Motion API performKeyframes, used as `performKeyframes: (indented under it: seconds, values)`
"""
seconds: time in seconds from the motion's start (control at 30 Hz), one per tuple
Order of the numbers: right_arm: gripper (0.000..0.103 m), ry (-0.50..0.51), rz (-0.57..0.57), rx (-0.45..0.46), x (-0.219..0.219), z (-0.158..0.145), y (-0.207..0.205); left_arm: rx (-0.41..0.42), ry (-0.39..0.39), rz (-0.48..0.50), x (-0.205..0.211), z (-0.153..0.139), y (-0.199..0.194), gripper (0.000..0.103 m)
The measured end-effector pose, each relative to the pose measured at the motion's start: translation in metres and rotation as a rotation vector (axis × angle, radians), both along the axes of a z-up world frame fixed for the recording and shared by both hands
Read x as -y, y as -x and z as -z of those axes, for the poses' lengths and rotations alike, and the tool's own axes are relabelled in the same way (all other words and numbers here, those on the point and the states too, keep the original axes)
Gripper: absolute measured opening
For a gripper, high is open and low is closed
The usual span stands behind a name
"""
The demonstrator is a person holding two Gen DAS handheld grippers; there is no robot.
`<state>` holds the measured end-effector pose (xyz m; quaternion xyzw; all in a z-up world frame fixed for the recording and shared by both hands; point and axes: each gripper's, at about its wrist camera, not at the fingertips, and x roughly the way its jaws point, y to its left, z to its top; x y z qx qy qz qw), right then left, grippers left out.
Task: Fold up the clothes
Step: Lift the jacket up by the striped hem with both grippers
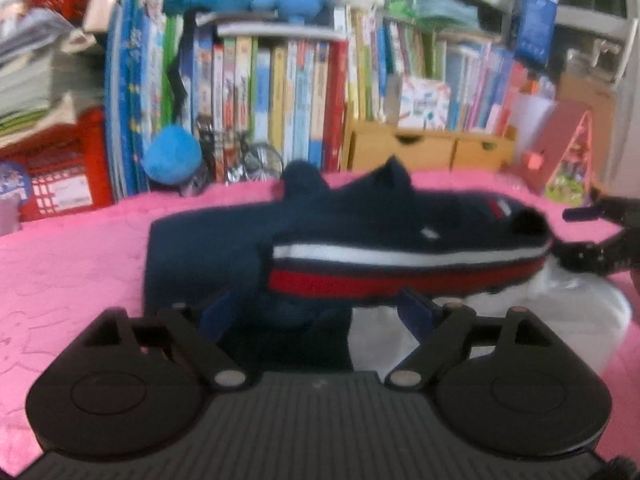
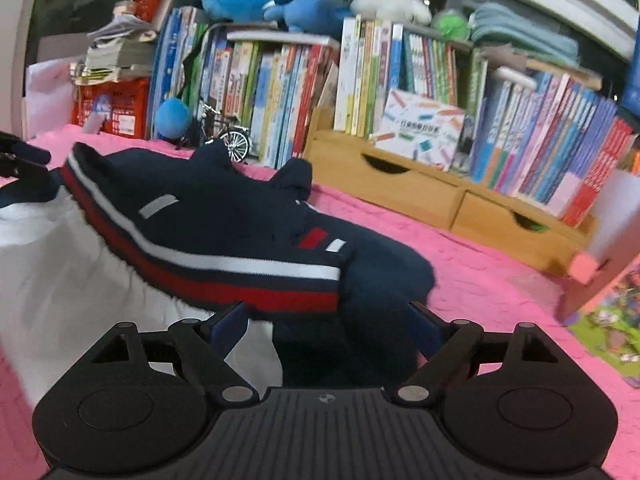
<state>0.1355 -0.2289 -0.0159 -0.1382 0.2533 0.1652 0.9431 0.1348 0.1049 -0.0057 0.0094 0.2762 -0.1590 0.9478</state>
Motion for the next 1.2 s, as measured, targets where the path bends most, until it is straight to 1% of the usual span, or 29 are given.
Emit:
performKeyframes:
  seconds: [0.07,0.1,0.13,0.17,0.2,0.23,0.27,0.3,0.33,0.4,0.43,0.5,0.53,0.57,0.63,0.7,0.77,0.8,0.83,0.87,0.93,1.0,1.07,1.1,1.17,1.2]
  values:
    - [0.081,-0.022,-0.005,-0.034,-0.004,0.01,-0.014,-0.033,-0.015,-0.013,0.004,0.01,-0.01,0.074]
    - [0.077,-0.033,0.0,-0.058,-0.006,0.015,-0.02,-0.054,-0.019,-0.019,0.005,0.015,-0.013,0.058]
    - [0.07,-0.054,0.008,-0.074,-0.006,0.018,-0.02,-0.067,-0.023,-0.03,0.007,0.019,-0.011,0.048]
    - [0.057,-0.074,0.017,-0.09,-0.005,0.021,-0.021,-0.053,-0.026,-0.041,0.008,0.018,-0.005,0.043]
    - [0.052,-0.095,0.025,-0.106,-0.005,0.023,-0.021,-0.039,-0.03,-0.052,0.009,0.017,0.002,0.027]
    - [0.037,-0.116,0.033,-0.119,-0.005,0.025,-0.021,-0.024,-0.033,-0.066,0.012,0.012,0.011,0.02]
    - [0.021,-0.142,0.04,-0.103,-0.003,0.018,-0.013,-0.003,-0.022,-0.072,0.015,0.005,0.022,0.019]
    - [0.02,-0.167,0.037,-0.075,-0.003,0.009,-0.005,0.031,-0.011,-0.065,0.016,-0.005,0.032,0.018]
    - [0.019,-0.189,0.033,-0.046,-0.003,-0.002,0.003,0.069,-0.004,-0.056,0.017,-0.015,0.039,0.017]
    - [0.018,-0.203,0.013,0.047,-0.006,-0.029,0.014,0.154,-0.012,-0.048,0.017,-0.04,0.04,0.017]
    - [0.018,-0.207,0.005,0.093,-0.009,-0.043,0.017,0.185,-0.026,-0.056,0.016,-0.049,0.033,0.017]
    - [0.018,-0.221,0.001,0.159,-0.012,-0.067,0.006,0.236,-0.057,-0.096,0.012,-0.066,0.007,0.018]
    - [0.018,-0.224,0.011,0.185,-0.013,-0.076,-0.006,0.239,-0.067,-0.121,0.005,-0.071,-0.012,0.019]
    - [0.018,-0.223,0.021,0.192,-0.015,-0.08,-0.021,0.232,-0.077,-0.141,-0.002,-0.072,-0.029,0.019]
    - [0.02,-0.22,0.042,0.203,-0.018,-0.086,-0.053,0.184,-0.101,-0.174,-0.012,-0.063,-0.069,0.02]
    - [0.021,-0.21,0.059,0.149,-0.02,-0.073,-0.092,0.115,-0.124,-0.197,-0.013,-0.044,-0.1,0.02]
    - [0.021,-0.177,0.092,0.072,-0.029,-0.05,-0.13,0.04,-0.146,-0.215,-0.011,-0.022,-0.127,0.021]
    - [0.021,-0.163,0.111,0.036,-0.032,-0.038,-0.143,0.017,-0.159,-0.223,-0.009,-0.009,-0.134,0.022]
    - [0.022,-0.149,0.13,0.0,-0.036,-0.025,-0.155,-0.004,-0.171,-0.23,-0.007,0.003,-0.141,0.026]
    - [0.023,-0.134,0.144,-0.033,-0.039,-0.012,-0.164,-0.01,-0.181,-0.23,-0.007,0.012,-0.143,0.028]
    - [0.026,-0.105,0.158,-0.074,-0.041,0.012,-0.172,-0.003,-0.211,-0.228,-0.006,0.03,-0.145,0.035]
    - [0.03,-0.098,0.16,-0.09,-0.039,0.027,-0.173,-0.019,-0.191,-0.225,-0.012,0.036,-0.147,0.036]
    - [0.033,-0.116,0.162,-0.101,-0.037,0.035,-0.174,-0.032,-0.177,-0.225,-0.015,0.039,-0.148,0.038]
    - [0.033,-0.12,0.164,-0.11,-0.037,0.036,-0.175,-0.034,-0.178,-0.228,-0.016,0.041,-0.145,0.04]
    - [0.036,-0.105,0.174,-0.111,-0.039,0.037,-0.178,-0.031,-0.193,-0.243,-0.015,0.041,-0.144,0.046]
    - [0.039,-0.093,0.182,-0.109,-0.041,0.037,-0.179,-0.027,-0.208,-0.261,-0.014,0.04,-0.143,0.056]
